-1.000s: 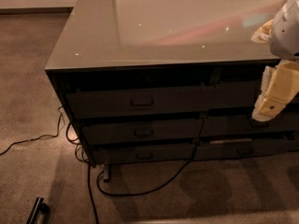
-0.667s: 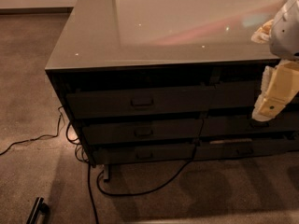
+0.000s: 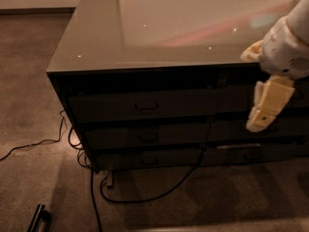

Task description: Open top drawer

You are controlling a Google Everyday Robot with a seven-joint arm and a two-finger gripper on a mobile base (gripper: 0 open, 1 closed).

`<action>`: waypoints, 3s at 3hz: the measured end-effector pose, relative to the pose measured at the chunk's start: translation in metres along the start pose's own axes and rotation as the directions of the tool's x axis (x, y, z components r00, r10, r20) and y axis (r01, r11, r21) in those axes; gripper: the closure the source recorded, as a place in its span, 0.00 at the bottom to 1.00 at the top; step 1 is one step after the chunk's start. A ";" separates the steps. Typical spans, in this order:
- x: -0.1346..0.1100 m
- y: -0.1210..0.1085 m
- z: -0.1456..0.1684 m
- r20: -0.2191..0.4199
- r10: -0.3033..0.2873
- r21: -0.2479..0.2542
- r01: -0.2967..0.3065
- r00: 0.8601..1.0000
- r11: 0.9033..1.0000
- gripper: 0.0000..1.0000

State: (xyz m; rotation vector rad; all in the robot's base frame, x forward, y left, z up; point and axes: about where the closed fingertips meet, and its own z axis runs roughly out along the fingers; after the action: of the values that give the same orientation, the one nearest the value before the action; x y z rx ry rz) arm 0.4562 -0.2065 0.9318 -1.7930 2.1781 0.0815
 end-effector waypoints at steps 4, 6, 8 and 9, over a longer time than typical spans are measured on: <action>-0.030 -0.054 0.181 0.022 -0.117 -0.208 0.119 0.993 0.971 0.00; -0.032 -0.059 0.206 0.057 -0.102 -0.250 0.113 0.993 0.962 0.00; -0.088 -0.092 0.272 0.127 -0.204 -0.260 0.231 0.971 0.938 0.00; -0.112 -0.105 0.295 0.103 -0.262 -0.253 0.281 0.959 0.926 0.00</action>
Offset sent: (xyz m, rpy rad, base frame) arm 0.0854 0.0298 -0.1533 0.0395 0.1855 0.1411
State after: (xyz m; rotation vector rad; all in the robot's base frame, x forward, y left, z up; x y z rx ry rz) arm 0.6365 -0.0515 0.6997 -2.1876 1.9230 0.3808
